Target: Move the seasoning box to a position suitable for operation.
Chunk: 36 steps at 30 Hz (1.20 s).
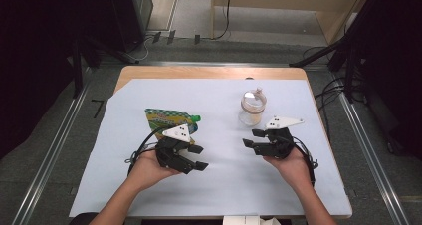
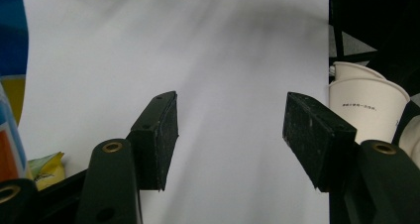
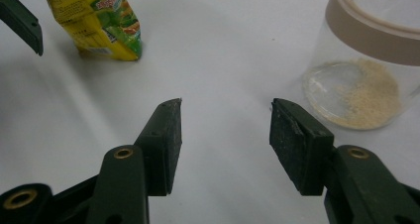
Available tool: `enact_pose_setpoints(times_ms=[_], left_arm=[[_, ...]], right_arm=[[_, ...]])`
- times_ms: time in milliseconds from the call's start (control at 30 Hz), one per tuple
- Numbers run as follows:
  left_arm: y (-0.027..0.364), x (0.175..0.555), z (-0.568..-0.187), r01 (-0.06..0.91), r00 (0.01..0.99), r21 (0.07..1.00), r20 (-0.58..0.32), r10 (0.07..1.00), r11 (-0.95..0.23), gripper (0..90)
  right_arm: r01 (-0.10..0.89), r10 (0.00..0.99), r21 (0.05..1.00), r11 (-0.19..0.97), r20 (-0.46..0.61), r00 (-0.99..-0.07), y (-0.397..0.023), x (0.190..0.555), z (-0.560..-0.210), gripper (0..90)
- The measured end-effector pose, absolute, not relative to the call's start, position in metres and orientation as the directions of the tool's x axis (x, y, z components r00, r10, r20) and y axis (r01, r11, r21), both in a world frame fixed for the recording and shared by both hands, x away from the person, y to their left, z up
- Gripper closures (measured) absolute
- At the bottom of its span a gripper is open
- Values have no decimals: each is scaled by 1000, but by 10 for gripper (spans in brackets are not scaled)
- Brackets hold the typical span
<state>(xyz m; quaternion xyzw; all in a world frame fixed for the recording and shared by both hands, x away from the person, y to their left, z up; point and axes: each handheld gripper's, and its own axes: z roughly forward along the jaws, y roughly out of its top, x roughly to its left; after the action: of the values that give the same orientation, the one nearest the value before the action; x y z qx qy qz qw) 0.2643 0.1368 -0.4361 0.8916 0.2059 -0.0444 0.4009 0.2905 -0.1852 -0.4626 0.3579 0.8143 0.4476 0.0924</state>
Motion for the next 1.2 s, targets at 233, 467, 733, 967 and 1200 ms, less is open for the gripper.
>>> enact_pose_setpoints(times_ms=[233,467,733,967,1200], left_arm=[[138,264,-436,406,910,701,-250,331,-586,394],[138,263,-436,401,912,704,-244,331,-586,396],[137,264,-437,403,911,701,-246,331,-588,398],[135,264,-438,399,913,694,-238,331,-599,399],[135,263,-438,409,909,692,-249,334,-595,399]], right_arm=[[505,702,810,300,171,-691,-194,300,-457,380],[513,756,825,235,178,-631,-206,316,-456,236],[539,790,811,227,170,-589,-206,337,-467,155],[519,810,825,224,138,-570,-200,354,-472,163],[531,820,825,192,162,-549,-198,373,-482,147]])
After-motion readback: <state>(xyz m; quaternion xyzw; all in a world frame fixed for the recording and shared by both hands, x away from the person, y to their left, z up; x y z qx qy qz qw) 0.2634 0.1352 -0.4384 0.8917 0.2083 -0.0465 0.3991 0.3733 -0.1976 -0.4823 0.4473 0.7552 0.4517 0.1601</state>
